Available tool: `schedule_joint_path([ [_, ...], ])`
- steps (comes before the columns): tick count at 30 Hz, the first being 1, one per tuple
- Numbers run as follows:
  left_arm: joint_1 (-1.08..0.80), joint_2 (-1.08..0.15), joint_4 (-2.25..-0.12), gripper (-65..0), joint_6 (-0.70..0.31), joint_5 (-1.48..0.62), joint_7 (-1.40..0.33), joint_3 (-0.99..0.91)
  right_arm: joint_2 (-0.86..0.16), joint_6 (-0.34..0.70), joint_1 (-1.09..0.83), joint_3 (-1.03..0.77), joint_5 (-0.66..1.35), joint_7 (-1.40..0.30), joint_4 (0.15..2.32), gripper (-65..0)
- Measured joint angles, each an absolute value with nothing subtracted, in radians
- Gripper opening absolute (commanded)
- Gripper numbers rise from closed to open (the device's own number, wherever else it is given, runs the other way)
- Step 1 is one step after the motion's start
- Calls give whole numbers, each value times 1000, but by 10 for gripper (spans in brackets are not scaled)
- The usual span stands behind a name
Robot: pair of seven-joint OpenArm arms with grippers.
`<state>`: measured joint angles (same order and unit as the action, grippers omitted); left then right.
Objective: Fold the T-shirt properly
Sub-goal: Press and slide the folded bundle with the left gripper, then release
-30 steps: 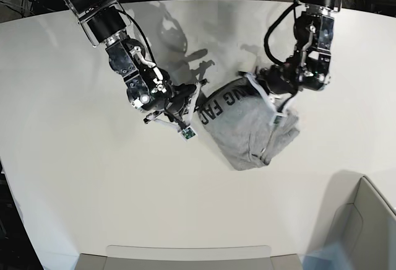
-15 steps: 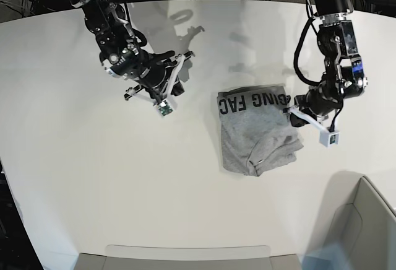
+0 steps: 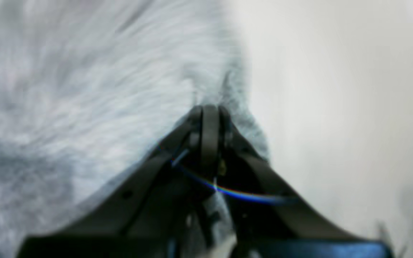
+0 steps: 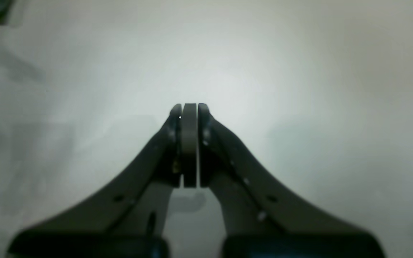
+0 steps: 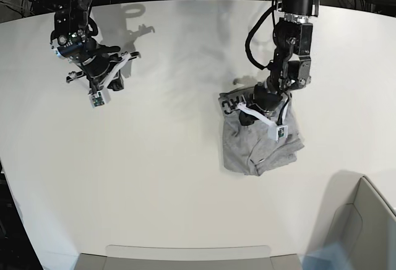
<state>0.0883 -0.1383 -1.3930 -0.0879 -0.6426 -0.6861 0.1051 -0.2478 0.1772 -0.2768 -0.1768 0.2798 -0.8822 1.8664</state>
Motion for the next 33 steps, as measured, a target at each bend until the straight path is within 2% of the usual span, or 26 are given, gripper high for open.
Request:
schedule_joint_path([
  [5,112,-137,-1285,-650,-121,-669,-612,105,-249,177,-282,-197,277,-883,1866,-645],
  [10,173,-201,-1139,-650,-147,-686,-596,111,-245,181,-282,-189,284,-886,1866,-645],
  [13,171,-286,-1102,-650,-269,-708,-580,111,-246,181,-281,-189,283,-885,1866,-645],
  [15,169,-342,-1088,-650,-303,-708,-574,108,-244,181,-281,-189,284,-885,1866,-645],
  [23,164,-425,-1087,-650,-293,-693,-574,100,-244,181,-282,-96,281,-886,1918,-645],
  [29,73,-451,-1326,-650,-247,-637,-747,-37,-243,181,-282,-77,281,-885,1979,-645],
  [33,18,-456,-1527,-650,-233,-621,-802,-114,-249,181,-327,-81,279,-888,2024,-645],
])
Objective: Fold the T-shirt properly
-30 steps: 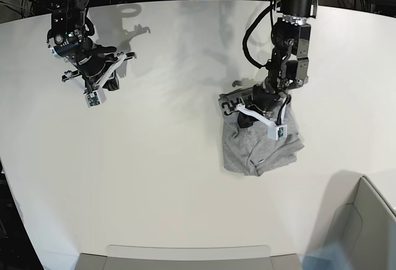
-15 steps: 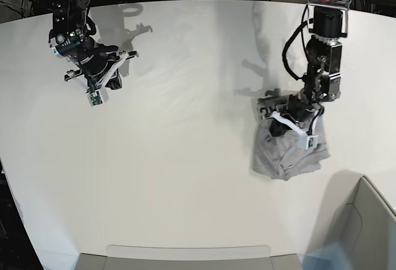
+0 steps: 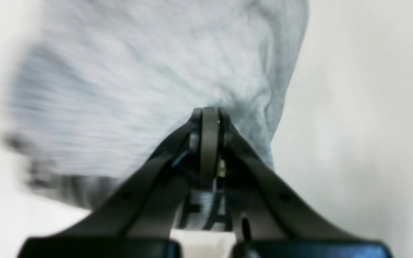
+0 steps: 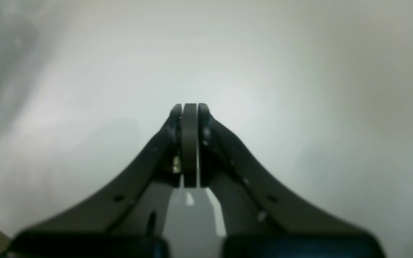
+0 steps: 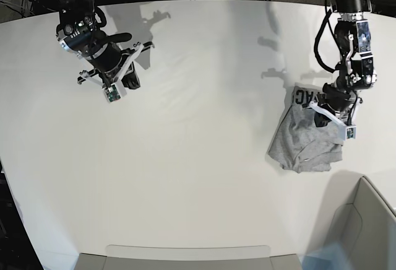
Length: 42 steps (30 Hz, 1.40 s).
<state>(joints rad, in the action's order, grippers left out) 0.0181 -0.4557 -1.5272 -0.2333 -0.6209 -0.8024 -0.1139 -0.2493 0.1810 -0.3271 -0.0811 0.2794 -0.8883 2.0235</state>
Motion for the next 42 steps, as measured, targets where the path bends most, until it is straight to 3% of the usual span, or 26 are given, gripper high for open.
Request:
schedule_joint_path([
  [4,-61,-451,-1696,-650,-238,-640,-813,-118,-250,181,-388,-81,280,-871,2052,-645],
  [9,-300,-451,-1915,-650,-109,-631,-820,-150,-254,181,-505,-83,272,-877,2053,-645],
  [12,-439,-451,-2000,-650,-101,-639,-813,-168,-251,181,-572,-82,275,-861,2053,-645],
  [20,-695,-373,-2024,-650,-102,-640,-777,-278,-253,181,-877,-84,274,-505,2054,-645],
  [28,-985,-368,-2019,-650,-104,-637,-584,-275,-245,165,-1122,-164,270,-359,2054,-645],
  [33,-1072,-372,-1906,-650,-104,-619,-503,-199,-254,177,-1150,-163,273,-384,1992,-645],
  [39,-1066,-300,-1613,-650,-104,-379,-268,-39,-251,173,-1132,-119,200,-394,1803,-645],
  [42,-1048,-268,-1452,-650,-118,-358,-196,-4,-240,182,-1081,-82,181,-300,1662,-645],
])
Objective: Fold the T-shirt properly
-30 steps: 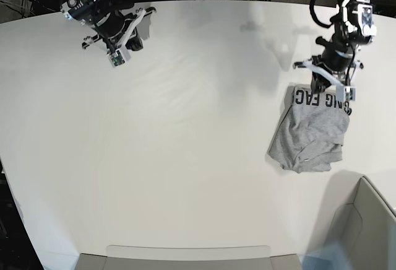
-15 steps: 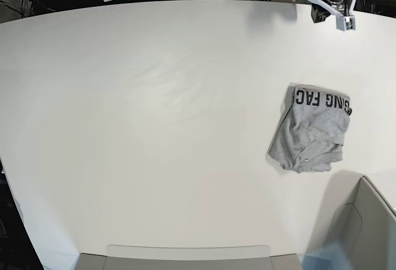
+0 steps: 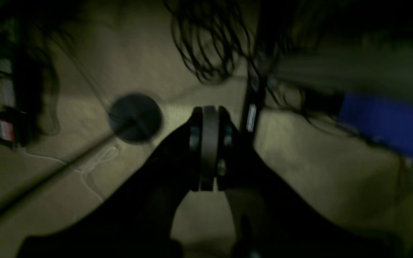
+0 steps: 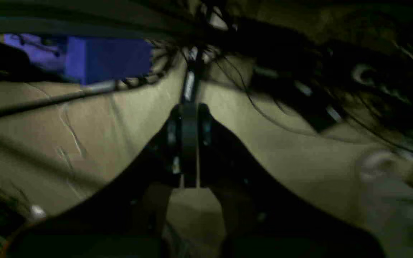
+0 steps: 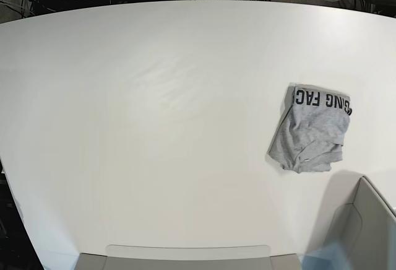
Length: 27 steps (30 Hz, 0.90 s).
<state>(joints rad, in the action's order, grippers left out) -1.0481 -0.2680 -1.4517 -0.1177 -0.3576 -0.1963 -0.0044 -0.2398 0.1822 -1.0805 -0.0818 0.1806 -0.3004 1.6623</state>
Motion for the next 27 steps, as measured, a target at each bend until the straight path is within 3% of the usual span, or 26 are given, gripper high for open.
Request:
schedule_joint_path([
  [12,-560,-253,-617,-650,-103,-363,28,135,-238,181,-663,-36,86,-186,970,-645],
  [15,-454,-218,-358,-650,-106,-355,131,139,-235,185,-558,-41,55,-79,743,-645],
  [17,-373,-192,-191,-650,-159,-360,219,138,-241,186,-470,-41,42,2,553,-645],
  [19,-293,-178,-33,-650,-286,-358,250,131,-248,179,-372,-43,34,58,361,-645],
  [23,-190,-168,3,-650,-413,-355,285,27,-266,169,-186,-39,-4,218,15,-645],
  [27,-132,-175,-7,-650,-414,-359,229,3,-274,170,-109,-39,-16,245,-4,-643],
])
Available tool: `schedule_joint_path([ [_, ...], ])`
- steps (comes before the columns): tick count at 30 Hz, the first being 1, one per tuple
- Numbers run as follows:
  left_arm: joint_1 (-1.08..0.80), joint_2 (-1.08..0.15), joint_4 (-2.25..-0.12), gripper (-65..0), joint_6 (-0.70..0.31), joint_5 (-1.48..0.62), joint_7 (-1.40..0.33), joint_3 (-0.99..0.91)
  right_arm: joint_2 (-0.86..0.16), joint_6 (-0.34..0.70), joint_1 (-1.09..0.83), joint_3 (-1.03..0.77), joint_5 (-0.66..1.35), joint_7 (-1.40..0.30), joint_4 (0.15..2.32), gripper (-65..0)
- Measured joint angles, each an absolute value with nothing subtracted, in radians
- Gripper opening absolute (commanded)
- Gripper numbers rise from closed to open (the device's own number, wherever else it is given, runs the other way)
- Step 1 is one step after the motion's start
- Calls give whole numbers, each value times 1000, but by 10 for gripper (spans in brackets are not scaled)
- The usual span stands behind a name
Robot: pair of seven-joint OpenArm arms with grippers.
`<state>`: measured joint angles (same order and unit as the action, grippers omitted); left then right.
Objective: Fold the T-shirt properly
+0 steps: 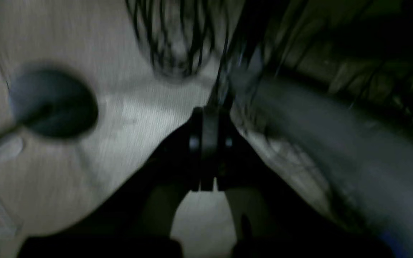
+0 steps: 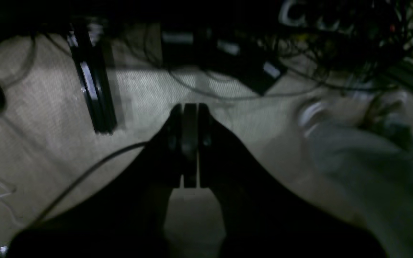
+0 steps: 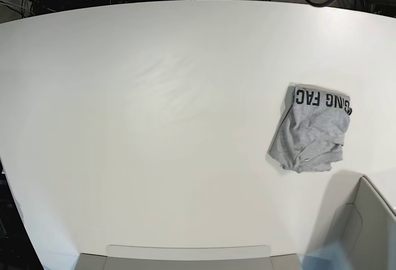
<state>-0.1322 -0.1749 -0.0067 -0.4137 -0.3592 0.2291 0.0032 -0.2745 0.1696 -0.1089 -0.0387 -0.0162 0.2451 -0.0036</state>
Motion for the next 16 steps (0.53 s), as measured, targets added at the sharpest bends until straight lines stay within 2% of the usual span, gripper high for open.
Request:
schedule_joint_path([
  [3,-117,-183,-7,-650,-382,-359,164,-7,-273,11,-76,-34,-17,270,8,-643],
  [6,-127,-179,-3,-650,-195,-358,157,-7,-274,-183,-83,31,-59,258,5,-642],
  [8,-131,-176,-1,-650,-112,-358,155,-3,-267,-257,-98,70,-72,255,-1,-642],
  [10,-134,-163,-1,-642,-93,-358,154,-2,-257,-291,-106,87,-76,247,-6,-642],
  [16,-133,-138,2,-623,-94,-358,135,-1,-253,-293,-83,90,-76,263,4,-642],
])
